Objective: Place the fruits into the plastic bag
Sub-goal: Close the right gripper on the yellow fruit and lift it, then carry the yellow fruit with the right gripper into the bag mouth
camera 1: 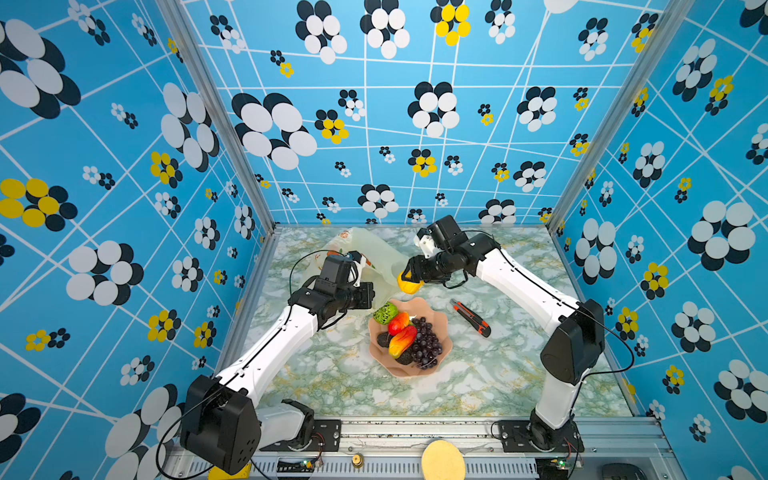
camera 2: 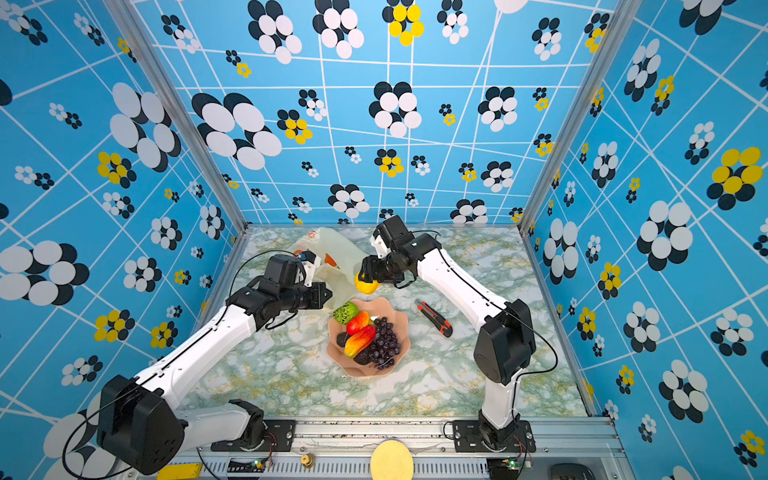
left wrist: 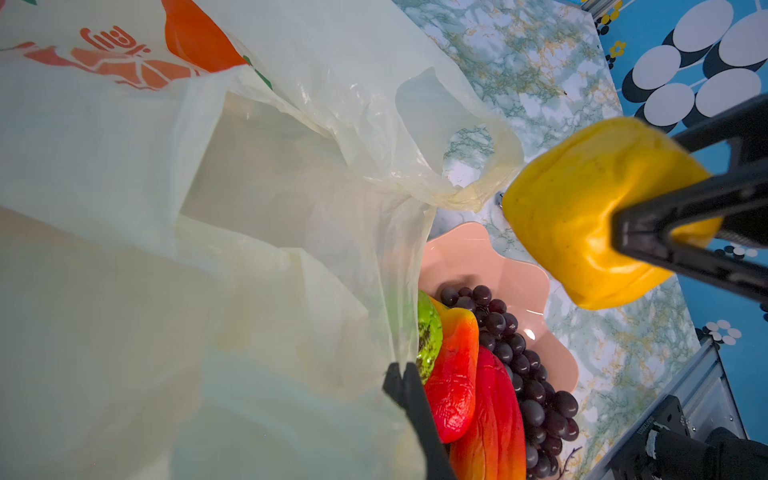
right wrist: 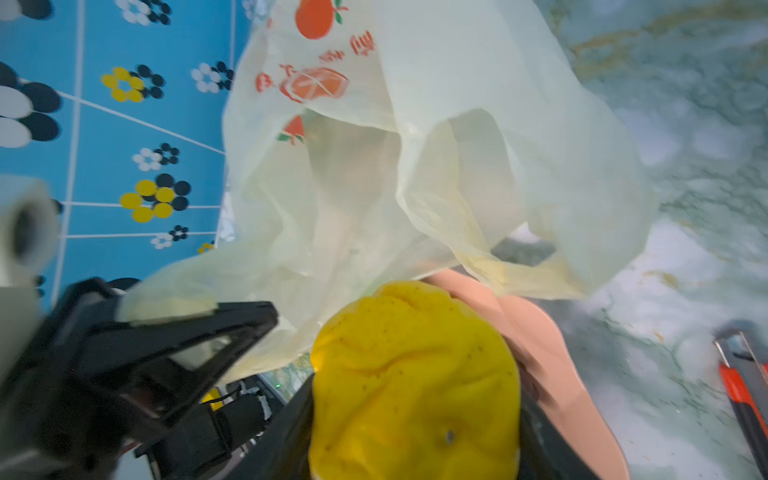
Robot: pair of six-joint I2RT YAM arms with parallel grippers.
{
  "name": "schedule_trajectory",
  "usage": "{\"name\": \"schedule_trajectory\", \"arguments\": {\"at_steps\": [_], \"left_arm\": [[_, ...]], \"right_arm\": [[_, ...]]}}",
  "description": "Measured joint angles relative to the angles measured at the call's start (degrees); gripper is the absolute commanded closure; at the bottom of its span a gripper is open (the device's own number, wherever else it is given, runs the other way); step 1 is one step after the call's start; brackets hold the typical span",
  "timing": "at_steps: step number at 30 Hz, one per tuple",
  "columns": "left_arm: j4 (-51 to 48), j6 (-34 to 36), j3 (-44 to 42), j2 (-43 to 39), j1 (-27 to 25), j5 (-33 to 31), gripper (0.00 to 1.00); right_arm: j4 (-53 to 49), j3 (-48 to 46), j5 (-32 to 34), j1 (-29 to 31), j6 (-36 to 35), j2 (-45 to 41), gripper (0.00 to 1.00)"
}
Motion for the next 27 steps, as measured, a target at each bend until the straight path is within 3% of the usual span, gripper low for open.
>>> {"name": "schedule_trajectory", "arguments": {"at_steps": [10, 27], "left_arm": [[0.2, 0.4, 0.0, 0.0, -0.3, 0.3, 1.0], [4.4, 0.4, 5.3, 2.7, -0.9, 2.5, 1.0]], "right_arm": [[1.0, 20.7, -4.7, 1.8, 1.8, 20.4, 0.43], [-3.0, 25.0, -4.5, 4.6, 3.7, 28.4, 0.42]]}}
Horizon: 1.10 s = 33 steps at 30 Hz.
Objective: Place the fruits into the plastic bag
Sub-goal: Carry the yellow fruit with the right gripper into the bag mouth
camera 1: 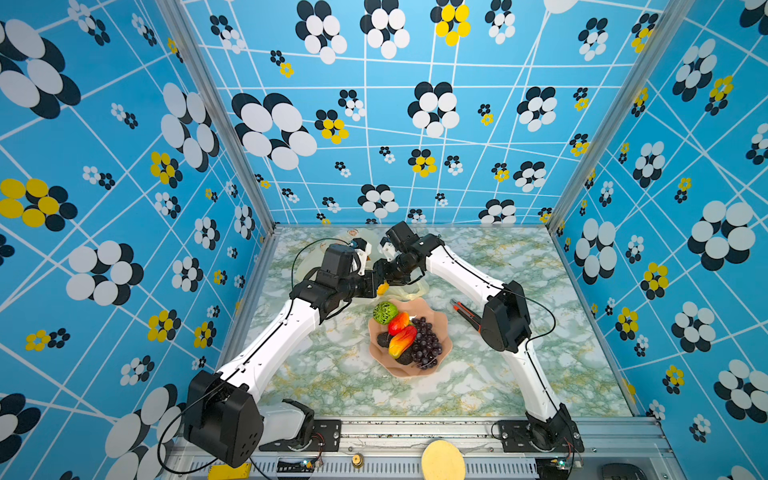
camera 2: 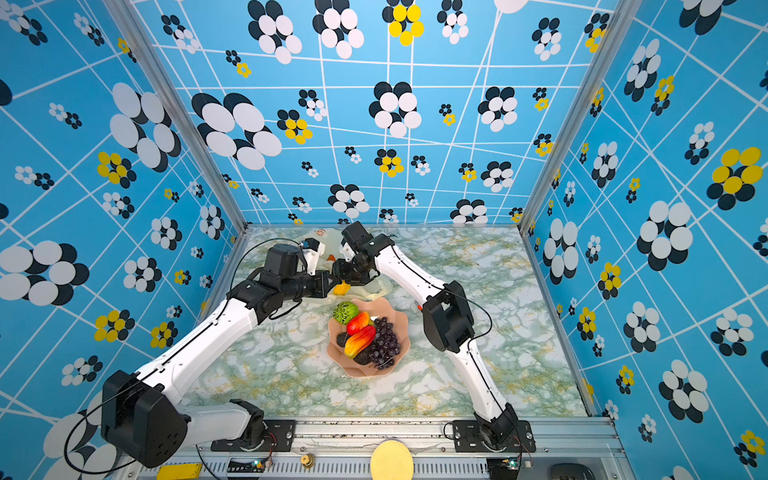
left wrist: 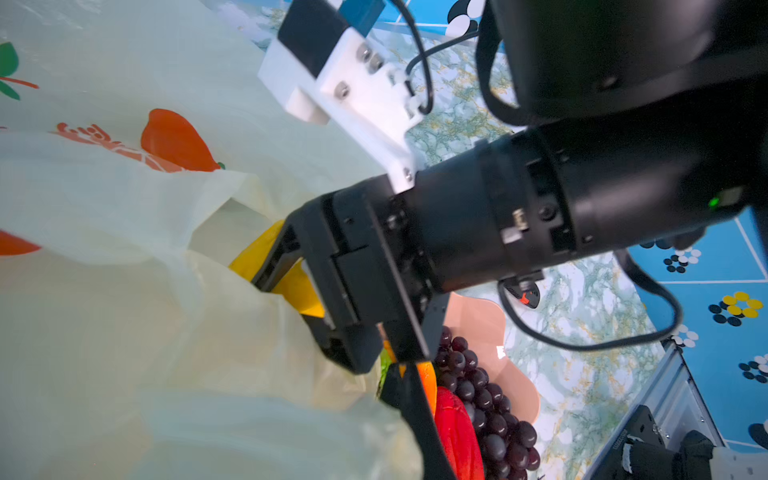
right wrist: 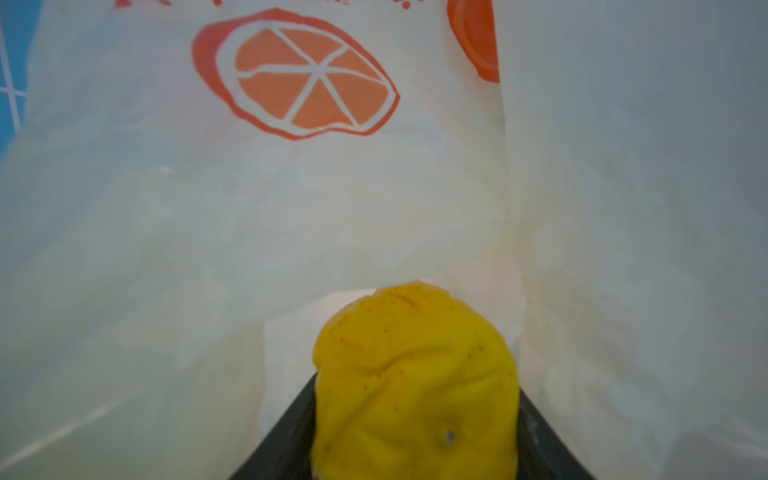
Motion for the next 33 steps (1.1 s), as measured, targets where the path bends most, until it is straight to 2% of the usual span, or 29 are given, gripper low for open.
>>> {"name": "schedule_trajectory", "arguments": {"at_steps": [5, 8, 14, 18, 20, 23, 25, 33], "left_arm": [[1.3, 0.0, 2.6, 1.9, -1.4, 1.8, 1.0], [2.0, 0.4, 3.8, 2.0, -2.9, 3.1, 1.0], [2.5, 1.1, 4.1, 0.4, -4.5, 5.7, 1.0], [2.5, 1.5, 3.0, -3.3, -4.5, 6.7, 1.0], [2.5, 1.5, 2.1, -5.0, -4.5, 7.1, 1.0], [2.5, 1.6, 0.2, -6.8, -4.5, 7.3, 1.0], [2.5, 1.5, -1.2, -7.2, -4.5, 7.3, 1.0], [2.6, 1.5, -3.8, -5.7, -3.7, 7.4, 1.0]], "right_arm": [[2.8, -1.0, 2.0, 0.1, 6.0, 1.2, 0.42], [9.0, -6.3, 5.2, 0.1, 10.3, 0.0, 0.42], [20.2, -18.2, 18.7, -0.1, 13.8, -4.3, 0.42], [31.1, -28.1, 28.2, -0.5, 12.6, -12.8, 0.41], [35.5, -30.6, 30.0, -1.2, 12.2, -16.6, 0.41], [41.3, -30.7, 29.0, -3.0, 12.0, -19.5, 0.41], [43.6, -30.4, 26.1, -4.3, 12.2, -19.7, 0.41], [44.9, -34.6, 17.3, -4.0, 13.1, -17.0, 0.42]]}}
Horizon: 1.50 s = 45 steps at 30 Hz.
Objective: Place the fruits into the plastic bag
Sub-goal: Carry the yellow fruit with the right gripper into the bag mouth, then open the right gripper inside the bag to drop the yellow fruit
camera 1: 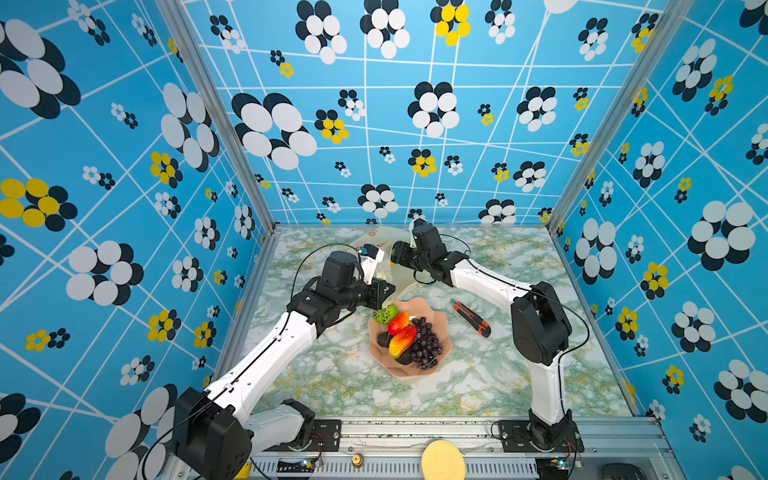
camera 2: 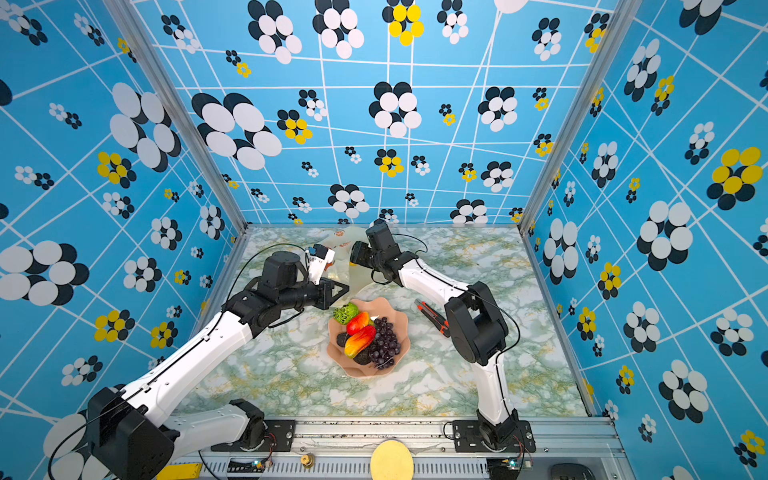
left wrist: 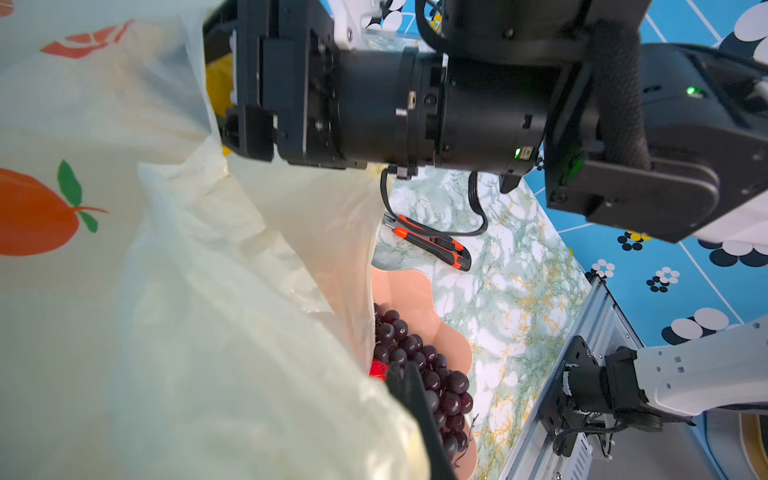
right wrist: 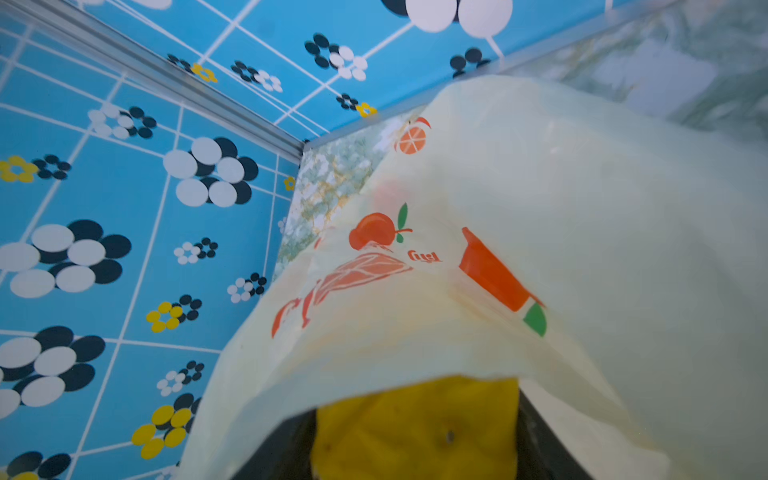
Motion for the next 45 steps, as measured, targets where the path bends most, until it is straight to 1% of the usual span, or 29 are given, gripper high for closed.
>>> {"name": "schedule_trajectory", "arguments": {"at_steps": [6, 14, 19, 22, 24, 30, 36, 39, 45], "left_arm": [[0.4, 0.0, 0.0, 2.0, 0.4, 0.4, 1.0], [0.7, 0.0, -0.1, 2.1, 1.5, 0.8, 1.0], [1.9, 0.0, -0.6, 2.3, 2.4, 0.8, 1.0], [2.8, -0.1, -0.7, 2.8, 2.6, 1.1, 1.0], [3.3, -0.2, -0.8, 3.0, 2.6, 1.2, 1.0], [3.4, -0.2, -1.2, 3.0, 2.9, 1.4, 1.0], [3.3, -0.2, -2.8, 2.1, 4.6, 1.4, 1.0], [3.0, 0.0, -3.1, 1.0, 5.5, 1.4, 1.0], [0.7, 1.8, -4.2, -2.3, 7.2, 1.1, 1.0]], "right_arm": [[-1.2, 0.0, -3.8, 0.7, 0.4, 2.7, 0.42], [-3.8, 4.3, -10.0, 2.0, 0.2, 6.6, 0.31], [-6.5, 10.0, -14.2, 2.0, 0.2, 11.3, 0.23], [-7.2, 11.7, -16.3, 2.0, 0.7, 13.2, 0.18], [-7.4, 12.0, -17.7, 2.0, 1.1, 13.6, 0.14], [-7.1, 13.7, -21.5, 1.9, 1.4, 13.6, 0.08], [-8.6, 13.8, -21.0, 0.3, 0.6, 13.6, 0.07], [-10.1, 13.0, -18.3, -1.7, 0.2, 13.2, 0.07], [-10.6, 5.6, -11.7, -8.1, -0.3, 8.5, 0.06]]}}
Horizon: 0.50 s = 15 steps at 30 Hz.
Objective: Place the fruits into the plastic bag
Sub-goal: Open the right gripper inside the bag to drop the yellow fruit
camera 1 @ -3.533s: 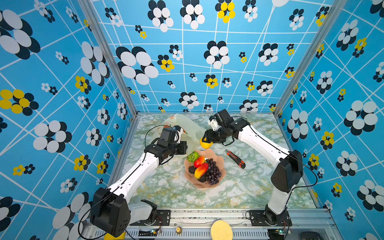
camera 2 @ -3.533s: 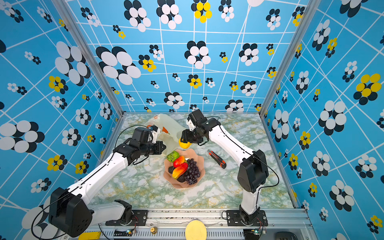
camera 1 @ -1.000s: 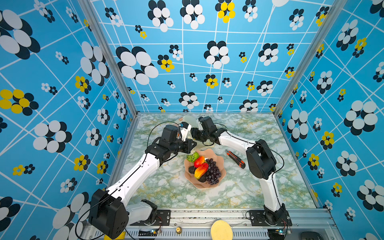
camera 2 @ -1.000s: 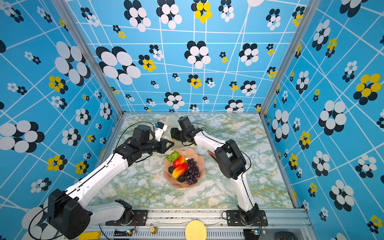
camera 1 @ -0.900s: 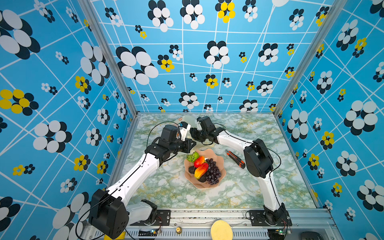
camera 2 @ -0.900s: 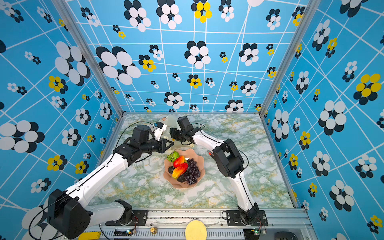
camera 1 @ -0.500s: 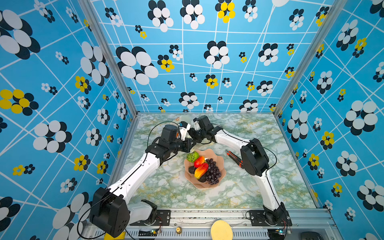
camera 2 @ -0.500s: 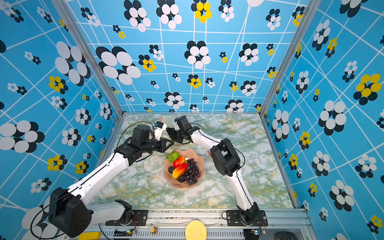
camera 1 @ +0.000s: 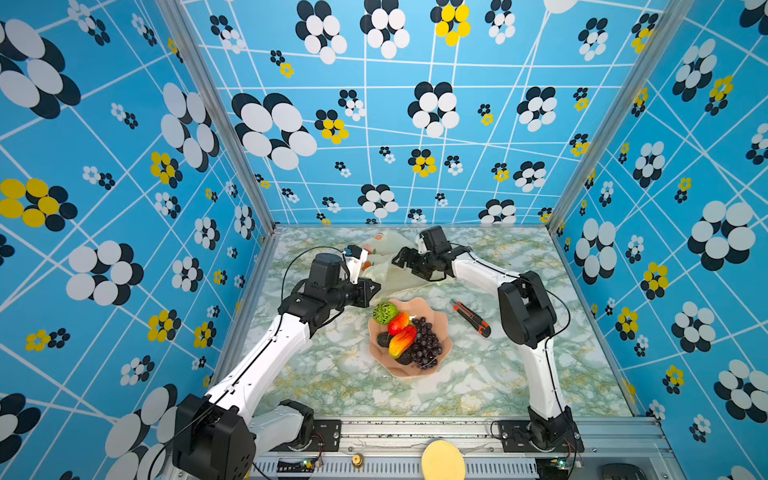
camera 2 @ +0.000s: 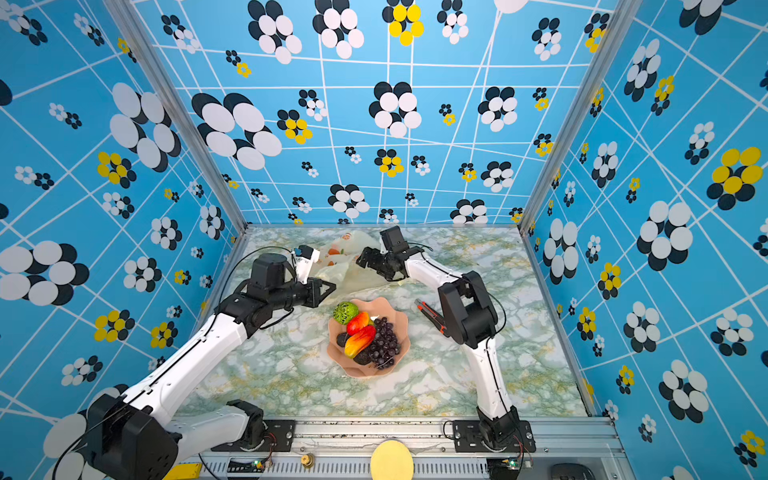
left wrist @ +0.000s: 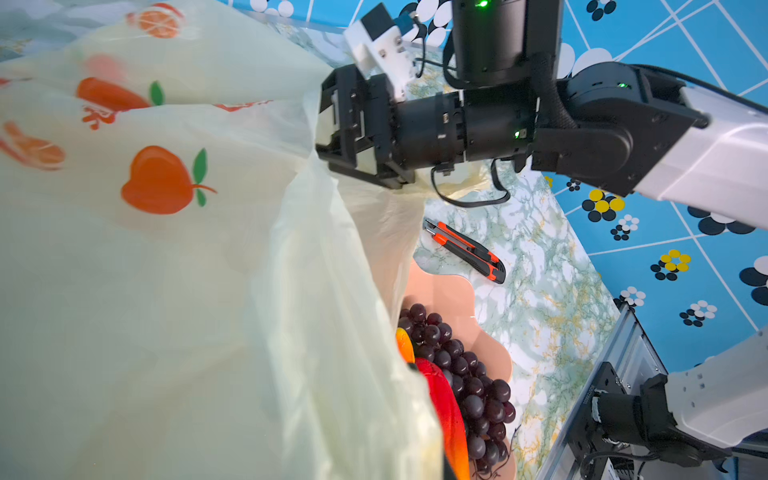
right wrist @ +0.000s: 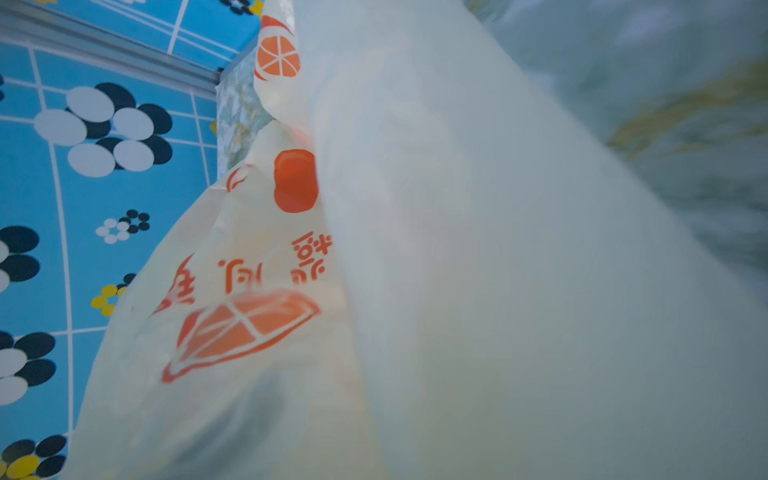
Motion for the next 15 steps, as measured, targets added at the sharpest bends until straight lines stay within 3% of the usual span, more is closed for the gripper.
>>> {"name": "schedule_trajectory", "arguments": {"at_steps": [7, 15], "left_arm": [[-1.9, 2.6, -2.1, -0.3, 1.2, -1.2, 1.0], [-1.8, 2.5, -2.4, 5.7, 1.3, -2.1, 1.0]], "right_arm": [[2.7, -5.6, 4.0, -2.6, 1.8, -6.7, 0.06], [8.0, -10.8, 2.8, -2.6, 5.1, -8.8, 0.06]]}}
